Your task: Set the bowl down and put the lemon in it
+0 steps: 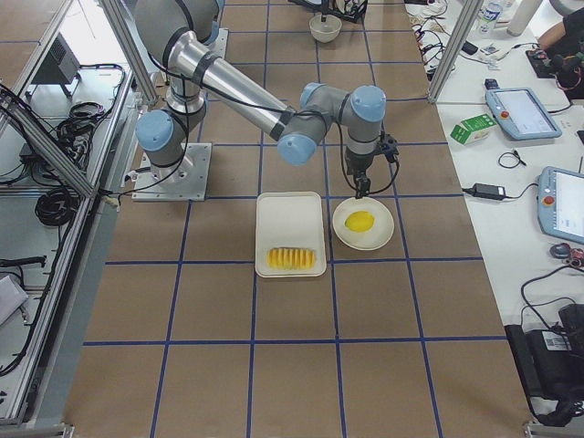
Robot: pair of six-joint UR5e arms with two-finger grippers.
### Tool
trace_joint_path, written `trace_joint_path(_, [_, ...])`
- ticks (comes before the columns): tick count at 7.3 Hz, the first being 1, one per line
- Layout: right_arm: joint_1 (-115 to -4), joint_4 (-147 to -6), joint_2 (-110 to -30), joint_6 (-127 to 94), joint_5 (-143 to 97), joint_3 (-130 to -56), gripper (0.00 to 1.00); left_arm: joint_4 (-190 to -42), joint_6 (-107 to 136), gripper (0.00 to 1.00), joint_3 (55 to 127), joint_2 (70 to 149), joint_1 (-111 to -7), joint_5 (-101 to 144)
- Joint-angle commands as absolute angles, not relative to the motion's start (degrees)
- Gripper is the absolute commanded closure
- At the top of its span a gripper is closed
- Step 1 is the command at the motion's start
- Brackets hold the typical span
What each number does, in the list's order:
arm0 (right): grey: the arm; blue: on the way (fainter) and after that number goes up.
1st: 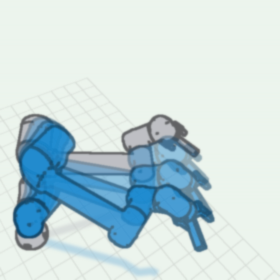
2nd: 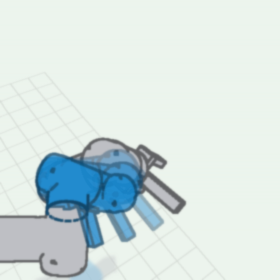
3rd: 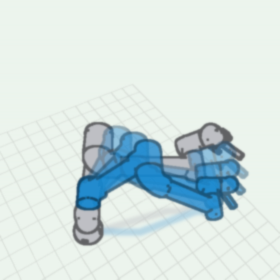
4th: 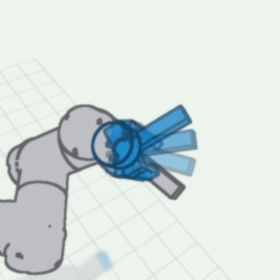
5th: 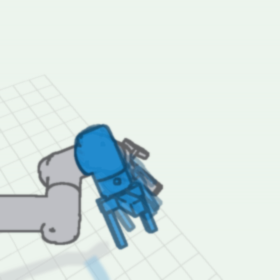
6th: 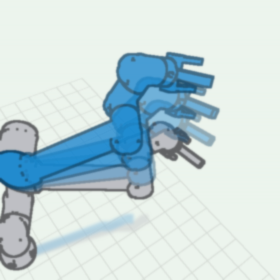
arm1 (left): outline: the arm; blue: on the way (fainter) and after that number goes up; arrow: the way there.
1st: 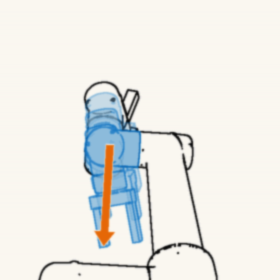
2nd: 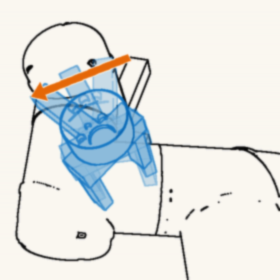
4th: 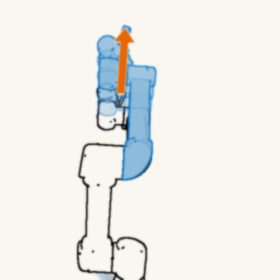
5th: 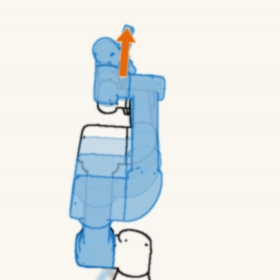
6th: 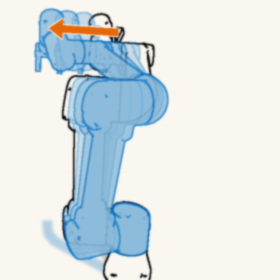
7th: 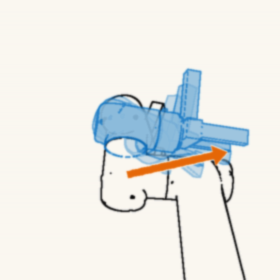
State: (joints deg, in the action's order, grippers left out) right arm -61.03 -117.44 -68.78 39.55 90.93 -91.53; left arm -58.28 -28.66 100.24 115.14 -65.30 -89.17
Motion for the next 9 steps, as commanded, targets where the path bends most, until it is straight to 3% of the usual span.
trace_joint_path(1, [-60.2,-121.2,-64.0,40.7,91.1,-91.1,0.0,-56.2,-29.3,0.28,100.9,116.8,-65.3,-88.9])
trace_joint_path(2, [-60.0,-124.9,-62.0,40.9,92.1,-91.1,0.0,-56.1,-29.4,0.57,100.7,116.9,-65.4,-88.8])
trace_joint_path(3, [-60.0,-126.6,-60.4,40.9,93.3,-91.1,0.0,-56.2,-29.2,0.99,100.5,117.0,-65.4,-88.7])
trace_joint_path(7, [-58.2,-126.7,-57.8,41.5,93.0,-91.4,0.0,-57.0,-28.5,1.0,99.8,116.6,-65.4,-88.5])
trace_joint_path(8, [-58.2,-126.3,-56.9,40.2,92.7,-91.1,0.11,-57.2,-28.4,1.0,99.8,115.7,-65.4,-88.7])
trace_joint_path(9, [-58.2,-126.3,-56.4,39.4,92.7,-91.1,0.33,-60.4,-27.1,1.0,99.1,114.3,-66.3,-88.7])
